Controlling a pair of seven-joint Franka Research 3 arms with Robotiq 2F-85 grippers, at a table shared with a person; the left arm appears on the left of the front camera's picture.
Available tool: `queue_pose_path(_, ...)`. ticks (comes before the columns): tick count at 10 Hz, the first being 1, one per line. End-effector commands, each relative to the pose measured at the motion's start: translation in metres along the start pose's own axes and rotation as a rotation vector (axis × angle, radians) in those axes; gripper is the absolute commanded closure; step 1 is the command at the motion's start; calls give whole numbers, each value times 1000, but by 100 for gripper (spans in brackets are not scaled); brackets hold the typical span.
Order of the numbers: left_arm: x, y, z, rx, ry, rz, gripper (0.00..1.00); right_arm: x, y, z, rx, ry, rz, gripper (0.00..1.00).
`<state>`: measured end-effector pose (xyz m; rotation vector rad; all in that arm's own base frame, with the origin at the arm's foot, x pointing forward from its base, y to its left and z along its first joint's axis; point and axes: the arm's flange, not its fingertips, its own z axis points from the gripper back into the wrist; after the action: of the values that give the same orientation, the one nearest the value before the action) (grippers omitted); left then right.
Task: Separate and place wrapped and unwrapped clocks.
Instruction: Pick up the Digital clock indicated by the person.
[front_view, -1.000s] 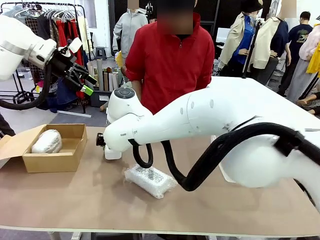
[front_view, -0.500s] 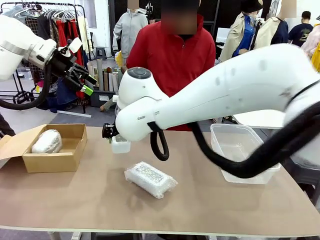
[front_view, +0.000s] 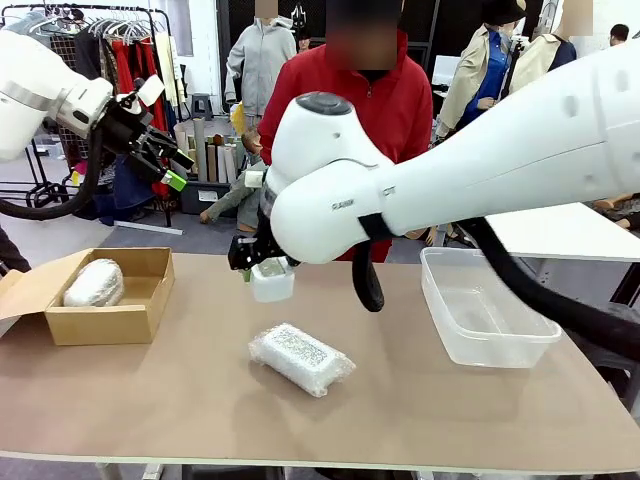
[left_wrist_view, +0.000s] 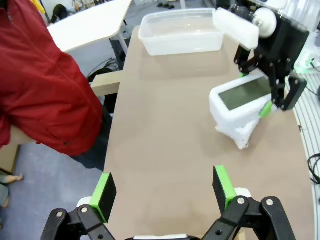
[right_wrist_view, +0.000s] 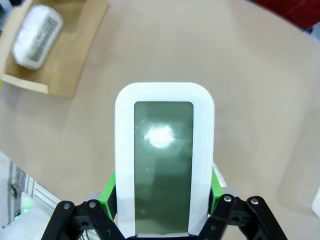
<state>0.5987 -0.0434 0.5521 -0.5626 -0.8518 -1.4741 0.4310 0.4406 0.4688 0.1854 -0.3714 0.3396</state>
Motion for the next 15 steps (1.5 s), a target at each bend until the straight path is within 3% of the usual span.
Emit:
queue_pose_path(1, 0, -1, 1, -1, 0, 1, 0, -8, -13, 36, 16, 9, 9, 100)
queue_pose_path(5, 0, -1, 1, -1, 0, 1, 0, -3, -26, 121, 5, 15, -45, 100)
queue_pose_path(10, 0, -1, 1, -1, 0, 1, 0, -15, -41, 196, 48, -86, -49, 100)
queue_pose_path(13, 0, -1, 1, -1, 0, 1, 0, -27, -52, 212, 57, -133, -69, 100)
queue_pose_path(15, 0, -1, 1, -1, 0, 1, 0, -13, -37, 211, 24, -111, -79, 100)
